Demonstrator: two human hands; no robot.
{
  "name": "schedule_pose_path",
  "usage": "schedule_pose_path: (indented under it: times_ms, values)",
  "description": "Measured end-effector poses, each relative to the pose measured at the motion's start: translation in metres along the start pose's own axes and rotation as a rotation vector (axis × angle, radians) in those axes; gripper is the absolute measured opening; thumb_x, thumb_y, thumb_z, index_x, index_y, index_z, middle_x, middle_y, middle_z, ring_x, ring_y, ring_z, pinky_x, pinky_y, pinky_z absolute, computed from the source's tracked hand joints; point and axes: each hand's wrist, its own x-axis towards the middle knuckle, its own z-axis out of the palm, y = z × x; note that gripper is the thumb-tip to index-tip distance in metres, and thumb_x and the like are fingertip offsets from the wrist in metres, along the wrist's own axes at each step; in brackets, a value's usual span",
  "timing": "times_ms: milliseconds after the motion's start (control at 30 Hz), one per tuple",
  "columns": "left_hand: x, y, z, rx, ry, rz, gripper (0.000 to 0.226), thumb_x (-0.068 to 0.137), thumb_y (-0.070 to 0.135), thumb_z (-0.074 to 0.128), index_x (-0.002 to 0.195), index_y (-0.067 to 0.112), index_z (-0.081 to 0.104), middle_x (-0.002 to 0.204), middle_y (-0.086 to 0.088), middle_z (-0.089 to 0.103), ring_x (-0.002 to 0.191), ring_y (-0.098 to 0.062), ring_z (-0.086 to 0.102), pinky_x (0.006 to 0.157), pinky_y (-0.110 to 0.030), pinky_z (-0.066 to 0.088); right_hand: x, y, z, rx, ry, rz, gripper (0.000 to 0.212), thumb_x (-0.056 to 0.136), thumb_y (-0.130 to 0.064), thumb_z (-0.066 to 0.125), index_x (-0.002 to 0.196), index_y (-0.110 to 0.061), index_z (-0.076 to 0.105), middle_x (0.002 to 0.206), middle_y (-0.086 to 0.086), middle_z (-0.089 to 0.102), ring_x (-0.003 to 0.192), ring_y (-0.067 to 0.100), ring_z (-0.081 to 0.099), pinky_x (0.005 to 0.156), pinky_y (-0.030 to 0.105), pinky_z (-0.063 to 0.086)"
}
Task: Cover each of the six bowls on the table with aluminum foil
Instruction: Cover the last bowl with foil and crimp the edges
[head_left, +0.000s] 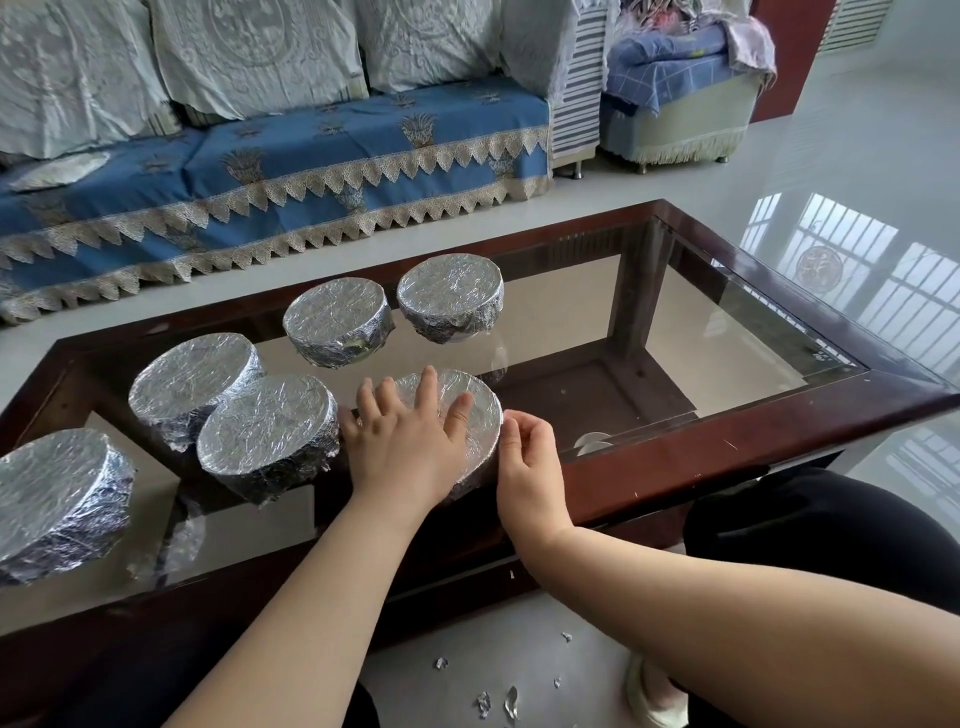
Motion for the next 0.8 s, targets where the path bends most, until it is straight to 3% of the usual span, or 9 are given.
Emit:
schedule_pose_path:
  times_ms: [200, 367, 700, 800]
  values:
    - [0.001, 0.002, 0.007, -0.11, 0.063, -0.012, 0.066, 0.1, 0.058, 0.017, 0.156, 0.024, 0.023, 0.153, -0.022, 0.027, 0.143, -0.038, 0.024, 0.118, -0.049, 0.015, 0.004, -0.002, 0.0, 0.007, 0.069, 0.123, 0.017, 0.099, -0.032, 0.05, 0.1, -0.017, 0.058, 0.094, -0.009, 0.061, 0.081, -0.004, 0.055, 0.065, 0.002, 0.04]
    - [0.003, 0.002, 0.008, -0.114, 0.064, -0.014, 0.063, 0.1, 0.057, 0.018, 0.156, 0.027, 0.025, 0.153, -0.021, 0.028, 0.142, -0.036, 0.025, 0.116, -0.048, 0.017, 0.009, -0.004, 0.004, 0.009, 0.114, 0.199, 0.023, 0.098, -0.034, 0.052, 0.097, -0.012, 0.061, 0.094, -0.002, 0.065, 0.081, 0.007, 0.057, 0.072, 0.02, 0.041]
    - [0.003, 0.003, 0.009, -0.116, 0.054, -0.031, 0.062, 0.1, 0.058, 0.015, 0.154, 0.03, 0.027, 0.153, -0.02, 0.027, 0.141, -0.037, 0.025, 0.114, -0.049, 0.02, 0.02, -0.007, 0.01, 0.128, 0.212, 0.329, 0.004, 0.092, -0.022, 0.063, 0.094, -0.019, 0.064, 0.083, -0.004, 0.064, 0.066, 0.006, 0.057, 0.066, 0.021, 0.047]
    - [0.003, 0.004, 0.009, -0.123, 0.069, -0.042, 0.065, 0.098, 0.06, 0.012, 0.153, 0.029, 0.029, 0.151, -0.02, 0.029, 0.14, -0.037, 0.026, 0.113, -0.049, 0.021, 0.02, -0.008, 0.008, 0.079, 0.208, 0.305, 0.009, 0.09, -0.024, 0.067, 0.097, -0.019, 0.068, 0.082, -0.006, 0.067, 0.067, 0.005, 0.059, 0.073, 0.025, 0.052]
